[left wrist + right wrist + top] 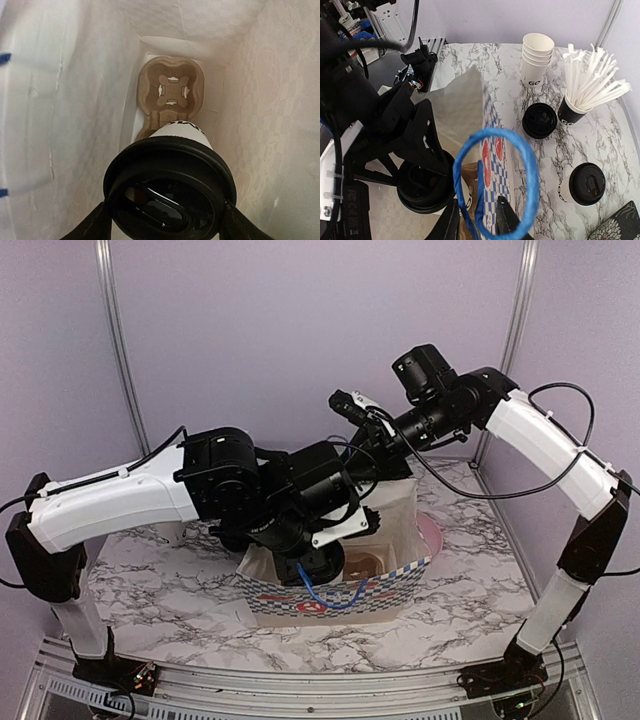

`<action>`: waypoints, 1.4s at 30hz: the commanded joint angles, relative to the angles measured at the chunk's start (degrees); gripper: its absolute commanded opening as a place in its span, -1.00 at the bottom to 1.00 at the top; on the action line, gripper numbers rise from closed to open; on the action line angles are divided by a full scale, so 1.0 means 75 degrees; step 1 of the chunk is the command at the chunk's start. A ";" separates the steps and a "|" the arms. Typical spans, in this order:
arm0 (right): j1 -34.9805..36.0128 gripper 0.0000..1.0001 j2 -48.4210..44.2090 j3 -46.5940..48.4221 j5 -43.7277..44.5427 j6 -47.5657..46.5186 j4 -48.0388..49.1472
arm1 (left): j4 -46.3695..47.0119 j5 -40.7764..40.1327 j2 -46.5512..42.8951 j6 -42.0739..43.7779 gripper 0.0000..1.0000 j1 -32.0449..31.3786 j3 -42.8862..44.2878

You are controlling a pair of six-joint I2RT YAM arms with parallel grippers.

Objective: Pack the takeout coffee

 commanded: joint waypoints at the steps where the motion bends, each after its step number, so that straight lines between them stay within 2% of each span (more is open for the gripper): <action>1: -0.0189 -0.44 -0.0247 0.0304 -0.0557 0.0159 -0.0189 | -0.0675 -0.0596 -0.0212 -0.0726 0.10 -0.0525 -0.0392; 7: -0.1221 -0.34 0.0052 0.1137 -0.1278 0.0213 -0.0325 | -0.1168 -0.1079 -0.0065 -0.1568 0.06 -0.1074 -0.0454; 11: -0.1491 -0.31 0.0123 0.0626 -0.0819 0.0217 0.0123 | -0.1541 -0.1355 0.0076 -0.2144 0.05 -0.1594 -0.0272; 15: -0.1482 -0.30 0.0072 -0.0504 -0.0227 0.0028 0.0734 | -0.1998 -0.1859 0.0090 -0.2836 0.02 -0.2030 0.0028; 22: -0.1301 -0.26 -0.0139 -0.1601 -0.0736 -0.1085 0.0170 | -0.1950 -0.2853 -0.0311 -0.3446 -0.01 -0.2260 -0.0210; 29: -0.0586 -0.24 -0.0973 -0.2786 -0.0539 -0.1682 0.0250 | -0.1911 -0.3518 -0.0356 -0.3789 -0.02 -0.2378 -0.0670; 35: -0.0395 -0.23 -0.1240 -0.3157 -0.0739 -0.1665 0.0383 | -0.1821 -0.3656 -0.0635 -0.4069 -0.07 -0.2555 -0.0863; 42: -0.0364 -0.19 -0.1301 -0.3134 -0.0950 -0.1789 0.0342 | -0.1221 -0.2796 -0.0902 -0.3995 -0.11 -0.2626 -0.0976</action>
